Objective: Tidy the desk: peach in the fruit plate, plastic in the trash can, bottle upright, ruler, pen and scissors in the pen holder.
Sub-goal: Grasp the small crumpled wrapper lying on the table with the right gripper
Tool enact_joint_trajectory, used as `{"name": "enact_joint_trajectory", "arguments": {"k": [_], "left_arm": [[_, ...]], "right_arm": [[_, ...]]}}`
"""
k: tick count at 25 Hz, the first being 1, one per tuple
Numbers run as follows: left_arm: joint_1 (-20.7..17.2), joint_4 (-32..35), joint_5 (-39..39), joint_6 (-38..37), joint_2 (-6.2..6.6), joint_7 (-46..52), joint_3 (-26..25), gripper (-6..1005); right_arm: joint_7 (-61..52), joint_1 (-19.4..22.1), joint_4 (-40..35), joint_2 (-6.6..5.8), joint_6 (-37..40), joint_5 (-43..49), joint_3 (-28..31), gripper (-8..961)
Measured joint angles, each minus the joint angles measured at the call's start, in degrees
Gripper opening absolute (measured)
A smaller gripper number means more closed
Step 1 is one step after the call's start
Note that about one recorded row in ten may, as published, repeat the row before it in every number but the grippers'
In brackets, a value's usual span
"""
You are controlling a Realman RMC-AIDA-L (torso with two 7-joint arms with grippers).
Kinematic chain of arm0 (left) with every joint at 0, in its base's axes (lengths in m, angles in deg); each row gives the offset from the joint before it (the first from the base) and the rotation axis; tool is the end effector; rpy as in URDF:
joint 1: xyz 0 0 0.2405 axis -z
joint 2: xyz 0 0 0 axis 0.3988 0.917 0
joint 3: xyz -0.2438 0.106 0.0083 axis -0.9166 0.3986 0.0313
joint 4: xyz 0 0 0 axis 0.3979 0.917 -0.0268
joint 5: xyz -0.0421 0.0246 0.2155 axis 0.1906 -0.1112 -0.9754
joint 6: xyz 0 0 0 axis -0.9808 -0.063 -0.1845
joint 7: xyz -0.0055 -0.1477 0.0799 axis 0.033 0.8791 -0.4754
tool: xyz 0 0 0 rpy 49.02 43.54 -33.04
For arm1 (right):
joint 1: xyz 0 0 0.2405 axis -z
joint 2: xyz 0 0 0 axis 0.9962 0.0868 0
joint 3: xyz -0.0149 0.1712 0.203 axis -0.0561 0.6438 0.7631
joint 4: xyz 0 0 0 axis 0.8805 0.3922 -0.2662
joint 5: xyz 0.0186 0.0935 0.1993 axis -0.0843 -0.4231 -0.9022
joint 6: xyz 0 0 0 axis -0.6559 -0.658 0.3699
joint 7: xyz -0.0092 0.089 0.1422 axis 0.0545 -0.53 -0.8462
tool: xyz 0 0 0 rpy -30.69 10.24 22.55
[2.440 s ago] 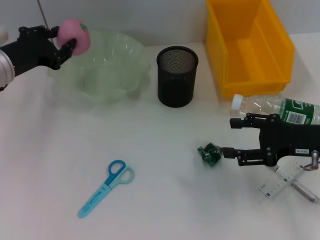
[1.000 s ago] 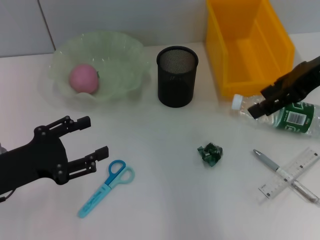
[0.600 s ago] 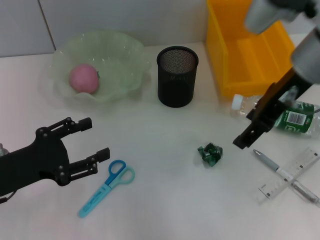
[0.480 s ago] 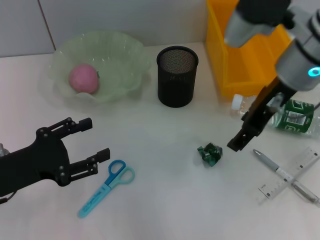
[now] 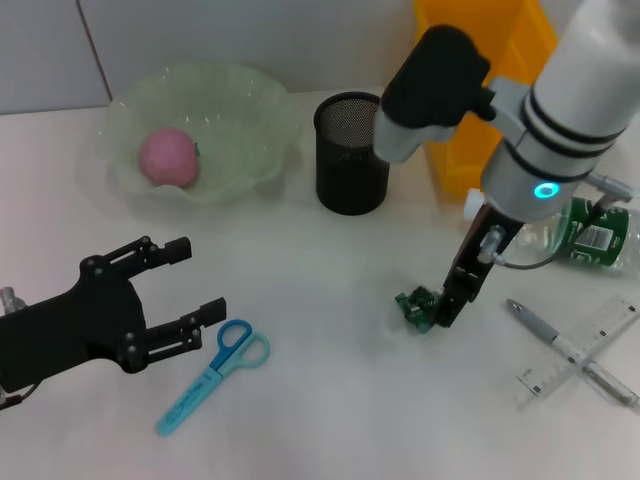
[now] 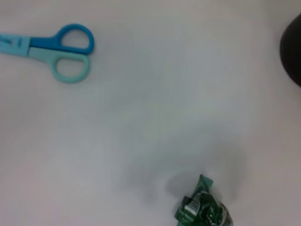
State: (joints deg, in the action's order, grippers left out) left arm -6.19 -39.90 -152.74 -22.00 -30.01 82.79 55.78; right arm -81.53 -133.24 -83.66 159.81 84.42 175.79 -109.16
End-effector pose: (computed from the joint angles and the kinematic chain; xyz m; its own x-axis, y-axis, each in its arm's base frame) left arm -0.2814 0.2980 -0.0316 0.7805 0.0606 0.6222 0.2960 -0.9125 -0.2824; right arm 0.1619 0.3841 -0.0512 0.6959 -0.5370 0.4769 -0.3870 -0.8398 -0.3808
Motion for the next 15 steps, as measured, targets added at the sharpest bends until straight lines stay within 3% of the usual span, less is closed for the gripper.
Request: {"name": "enact_joint_trajectory", "arguments": {"k": [15], "left_arm": [[0.43, -0.66, 0.00, 0.00, -0.17, -0.52, 0.69, 788]], "right_arm": [[-1.01, -1.74, 7.75, 0.03, -7.07, -2.85, -4.71, 753]]}}
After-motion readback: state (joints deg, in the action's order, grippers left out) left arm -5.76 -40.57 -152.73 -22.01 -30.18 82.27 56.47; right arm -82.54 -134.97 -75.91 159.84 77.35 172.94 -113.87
